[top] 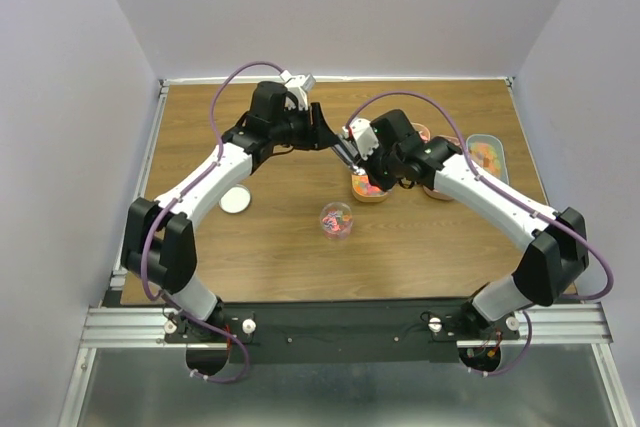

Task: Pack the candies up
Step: Adjust the spatula.

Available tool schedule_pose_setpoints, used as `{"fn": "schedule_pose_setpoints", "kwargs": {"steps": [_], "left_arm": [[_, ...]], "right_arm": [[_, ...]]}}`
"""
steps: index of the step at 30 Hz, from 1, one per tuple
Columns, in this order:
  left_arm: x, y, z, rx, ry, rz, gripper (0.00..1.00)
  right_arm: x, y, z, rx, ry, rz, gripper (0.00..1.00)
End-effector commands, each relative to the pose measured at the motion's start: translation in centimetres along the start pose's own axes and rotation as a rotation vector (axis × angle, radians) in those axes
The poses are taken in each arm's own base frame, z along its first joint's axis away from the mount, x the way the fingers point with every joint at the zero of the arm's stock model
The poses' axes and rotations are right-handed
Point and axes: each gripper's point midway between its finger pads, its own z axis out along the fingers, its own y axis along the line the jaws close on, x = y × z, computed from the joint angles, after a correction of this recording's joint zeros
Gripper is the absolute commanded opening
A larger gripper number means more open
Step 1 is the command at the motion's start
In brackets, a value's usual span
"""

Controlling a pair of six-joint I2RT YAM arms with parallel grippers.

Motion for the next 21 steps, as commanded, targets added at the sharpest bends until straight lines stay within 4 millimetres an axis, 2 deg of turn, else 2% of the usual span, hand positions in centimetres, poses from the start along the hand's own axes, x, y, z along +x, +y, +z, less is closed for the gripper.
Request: {"fn": "schedule_pose_setpoints", "kwargs": {"steps": [1,4,5,7,8,11,15,16,18,19,21], "left_arm": [[0.6,-0.4,0.5,0.027,0.047,0.0,0.5],[0.7,-0.7,0.7,0.05,0.059,0.0,0.39],[0.7,-0.8,0.7,0.058,0.06,0.0,0.32],[1.0,-1.2,0.8,0.085,0.071,-0.005,0.24],[1.1,-1.4,0.8,0.095,0.075,-0.009,0.14],[1.6,-1.6,0.8,0.129,0.098,-0.023,0.0],[2.1,-2.2,0.4,0.207,0.121,-0.079,0.0],[2.3,-2.9,0.0,0.252,0.137,-0.098,0.0],[2.2,-3.0,-0.2,0.295,0.134,-0.126,0.0],[2.3,-3.4,-0.5,0.323,0.149,-0.158,0.0],[2.1,-3.7,-0.7,0.349,0.148,-0.169,0.0]], "right_arm": [[-1.2,-0.3,-0.6,0.034,-0.05,-0.038,0.01],[-1.2,-0.2,-0.6,0.033,-0.053,-0.042,0.01],[-1.3,-0.1,-0.7,0.034,-0.059,-0.043,0.01],[-1.2,0.1,-0.6,0.032,-0.068,-0.043,0.01],[-1.2,0.1,-0.7,0.034,-0.077,-0.041,0.01],[-2.0,0.0,-1.8,0.047,-0.148,-0.028,0.01],[-2.7,0.0,-3.4,0.067,-0.23,-0.006,0.01],[-3.1,-0.1,-4.1,0.073,-0.263,0.001,0.06],[-2.9,0.0,-4.5,0.076,-0.28,0.01,0.14],[-3.1,0.0,-4.8,0.079,-0.301,0.016,0.23],[-2.9,0.2,-5.5,0.077,-0.33,0.033,0.36]]}}
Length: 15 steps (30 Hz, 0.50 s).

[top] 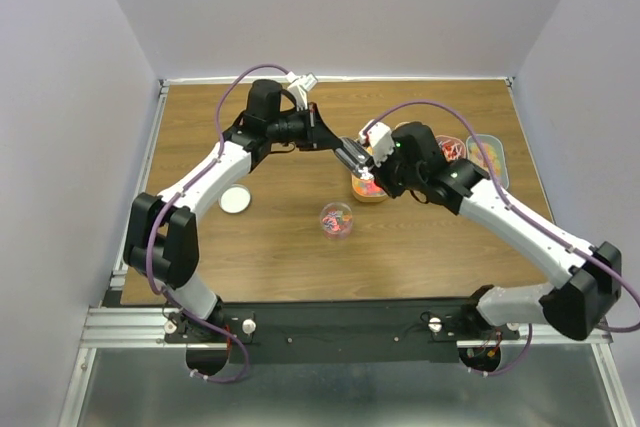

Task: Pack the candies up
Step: Adjust the spatula.

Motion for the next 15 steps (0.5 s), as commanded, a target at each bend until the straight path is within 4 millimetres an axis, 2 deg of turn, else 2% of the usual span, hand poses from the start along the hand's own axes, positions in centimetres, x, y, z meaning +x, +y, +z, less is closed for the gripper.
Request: {"fn": "schedule_pose_setpoints", "kwargs": {"steps": [1,3,7,9,15], "left_arm": [[1.6,-0.6,-0.2,0.12,0.075,-0.099,0.0],[1.3,-0.9,-0.4,0.155,0.072,-0.115,0.0],[1.3,-0.4,-0.9,0.185,0.085,-0.227,0.0],[1.4,-0.9,-1.2,0.223,0.093,-0.29,0.0],[1.3,-1.7,-2.0,0.3,0.096,-0.417,0.0]], "right_arm": [[-3.2,-0.2,-2.1,0.035,-0.189,0.04,0.45],[-3.0,-0.2,-2.9,0.04,-0.212,0.058,0.52],[-3.8,-0.3,-4.5,0.05,-0.286,0.075,0.68],[-3.9,-0.3,-5.0,0.057,-0.301,0.073,0.69],[-3.5,0.4,-4.7,0.018,-0.309,0.06,0.69]]}}
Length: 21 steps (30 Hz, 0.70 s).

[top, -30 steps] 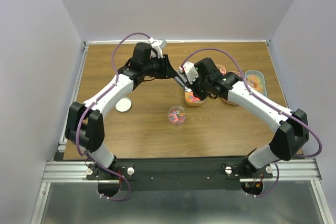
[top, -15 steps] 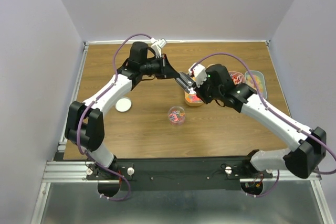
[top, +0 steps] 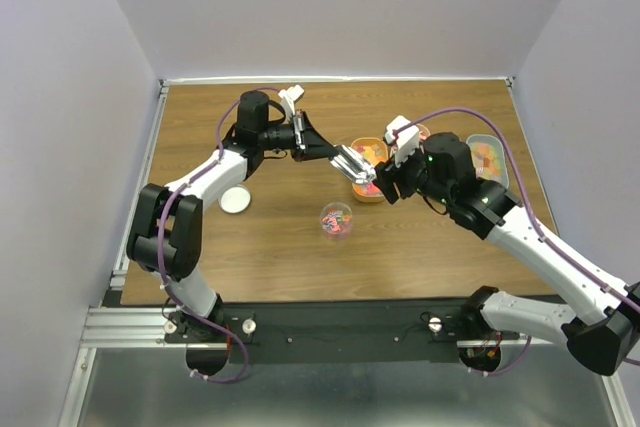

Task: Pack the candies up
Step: Adjust the spatula.

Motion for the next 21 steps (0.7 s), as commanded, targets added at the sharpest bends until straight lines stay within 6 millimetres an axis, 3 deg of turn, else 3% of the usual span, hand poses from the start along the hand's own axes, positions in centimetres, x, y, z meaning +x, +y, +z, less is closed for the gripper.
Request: {"fn": "schedule_pose_setpoints", "kwargs": {"steps": [1,14,19,21], "left_arm": [[0.3,-2.0,-0.5,0.111,0.041,-0.116,0.0],[0.0,-2.3,-0.5,0.111,0.026,-0.173,0.0],[0.3,-1.9,-0.5,0.105,0.027,-0.184,0.0],[0.4,-1.8,-0.5,0.106,0.032,-0.183,0.0]], "right_arm": [[0.0,0.9,0.2,-0.038,-0.026,0.005,0.69],[-0.4,0.9,-0.2,-0.045,-0.049,-0.023,0.48],[-0.8,1.1,-0.1,-0.056,-0.057,-0.03,0.32],[-1.0,1.1,-0.1,-0.06,-0.06,-0.03,0.32]]}}
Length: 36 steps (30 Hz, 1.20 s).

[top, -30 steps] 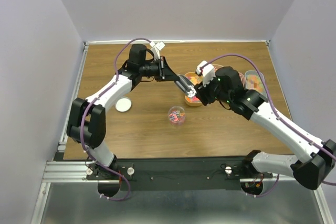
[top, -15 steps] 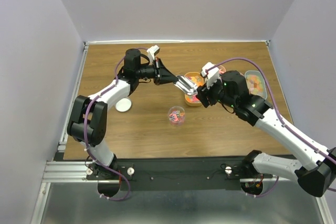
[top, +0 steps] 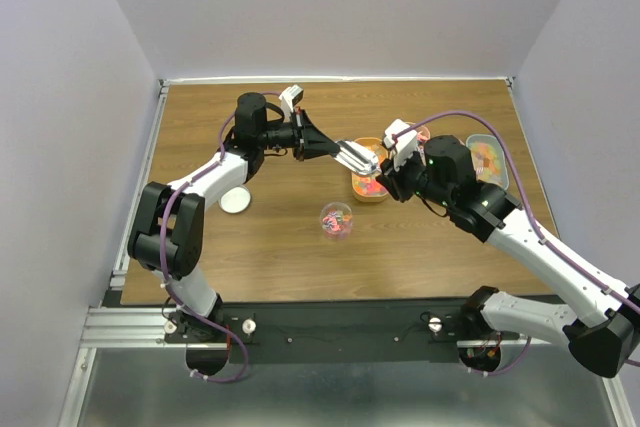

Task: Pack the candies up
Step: Adjust the spatula.

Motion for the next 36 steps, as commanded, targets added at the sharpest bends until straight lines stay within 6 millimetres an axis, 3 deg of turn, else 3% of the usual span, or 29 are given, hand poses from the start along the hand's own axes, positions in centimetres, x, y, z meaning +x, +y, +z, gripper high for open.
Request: {"fn": "schedule_pose_setpoints", "kwargs": {"steps": [1,6,9,11,12,15,17,18,19,22,26,32,34,36], "left_arm": [[0.6,0.3,-0.2,0.01,0.029,-0.013,0.0],[0.6,0.4,-0.2,0.008,0.03,-0.017,0.0],[0.4,0.6,-0.1,0.004,0.025,-0.024,0.03],[0.0,0.7,0.0,0.001,0.011,-0.024,0.18],[-0.2,0.8,0.0,-0.001,0.004,-0.018,0.33],[-1.4,0.8,-0.3,-0.015,-0.04,0.015,0.63],[-3.4,0.9,-0.7,-0.054,-0.101,0.052,0.69],[-3.8,2.0,-1.1,-0.114,-0.112,0.03,0.71],[-5.1,1.7,-1.2,-0.142,-0.137,0.123,0.71],[-8.4,3.6,-2.3,-0.324,-0.234,0.233,0.71],[-12.0,5.7,-4.6,-0.559,-0.391,0.334,0.71],[-14.0,6.7,-8.1,-0.791,-0.526,0.492,0.71],[-13.7,7.6,-8.9,-0.84,-0.533,0.517,0.71],[-13.5,7.2,-9.2,-0.839,-0.555,0.55,0.71]], "right_arm": [[-1.1,0.5,0.0,-0.026,-0.036,-0.02,0.29],[-1.6,0.8,0.0,-0.051,-0.048,-0.022,0.01],[-1.7,1.0,-0.1,-0.058,-0.051,-0.01,0.01],[-1.3,1.2,-0.2,-0.061,-0.037,0.011,0.01],[-1.0,1.1,-0.1,-0.057,-0.024,0.022,0.01],[0.5,1.0,-0.1,-0.035,0.042,0.073,0.01],[2.0,1.0,0.0,-0.019,0.116,0.113,0.01],[2.4,1.0,0.1,-0.012,0.136,0.13,0.01],[3.1,1.0,0.2,-0.004,0.171,0.149,0.01],[3.9,0.8,-0.1,0.03,0.215,0.203,0.01],[5.0,-0.8,-0.4,0.157,0.305,0.27,0.01],[6.4,-4.0,-1.9,0.383,0.442,0.411,0.01],[8.1,-5.8,-2.7,0.455,0.516,0.469,0.01],[8.4,-7.2,-3.1,0.481,0.538,0.526,0.01]]}}
